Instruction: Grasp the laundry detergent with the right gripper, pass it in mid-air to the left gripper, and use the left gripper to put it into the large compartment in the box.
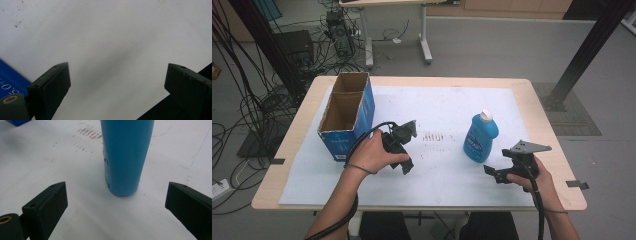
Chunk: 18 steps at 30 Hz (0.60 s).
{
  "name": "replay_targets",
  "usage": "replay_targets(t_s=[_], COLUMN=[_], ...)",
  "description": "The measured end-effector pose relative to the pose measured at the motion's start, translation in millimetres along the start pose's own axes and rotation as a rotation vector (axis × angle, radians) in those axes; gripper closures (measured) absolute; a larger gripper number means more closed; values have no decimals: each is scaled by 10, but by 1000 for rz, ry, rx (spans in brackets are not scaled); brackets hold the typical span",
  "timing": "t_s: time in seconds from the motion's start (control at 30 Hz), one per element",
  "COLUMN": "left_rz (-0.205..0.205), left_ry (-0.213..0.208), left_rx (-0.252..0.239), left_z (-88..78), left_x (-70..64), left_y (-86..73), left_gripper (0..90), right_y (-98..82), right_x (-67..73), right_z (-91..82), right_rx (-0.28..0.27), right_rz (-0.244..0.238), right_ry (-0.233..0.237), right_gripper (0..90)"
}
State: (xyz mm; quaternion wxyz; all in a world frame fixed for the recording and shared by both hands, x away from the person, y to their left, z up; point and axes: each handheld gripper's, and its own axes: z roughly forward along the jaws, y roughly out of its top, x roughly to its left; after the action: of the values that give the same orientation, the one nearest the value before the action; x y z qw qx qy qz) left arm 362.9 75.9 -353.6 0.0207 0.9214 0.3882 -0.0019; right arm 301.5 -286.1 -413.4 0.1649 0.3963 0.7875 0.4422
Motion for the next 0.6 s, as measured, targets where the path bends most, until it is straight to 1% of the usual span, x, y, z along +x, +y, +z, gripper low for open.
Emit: replay_targets(t_s=[0.13, 0.23, 0.27, 0.33, 0.43, 0.5, 0.6], left_rz=[1, 1, 1, -1, -2, -3, -4], left_ry=[0, 2, 2, 2, 1, 2, 2], left_rx=[1, 0, -2, -1, -2, -2, -2], left_z=[-1, -9, -13, -16, -20, -23, -24], left_x=[-1, 0, 2, 4, 13, 19, 25], left_y=[0, -2, -3, -5, -12, -17, -28], left_gripper=[70, 70, 70, 70, 70, 70, 70], right_y=[-16, -26, -28, -28, -24, -21, -25], right_x=[-5, -3, -1, 6, 19, 24, 26], right_z=[14, 32, 40, 59, 90, 107, 139], right_rx=[-38, -57, -57, -66, -86, -91, -98], right_rz=[-2, 1, 1, 2, 3, -4, 4], right_ry=[-13, -14, -9, -15, -5, -2, -5], right_gripper=[37, 36, 34, 33, 30, 27, 23])
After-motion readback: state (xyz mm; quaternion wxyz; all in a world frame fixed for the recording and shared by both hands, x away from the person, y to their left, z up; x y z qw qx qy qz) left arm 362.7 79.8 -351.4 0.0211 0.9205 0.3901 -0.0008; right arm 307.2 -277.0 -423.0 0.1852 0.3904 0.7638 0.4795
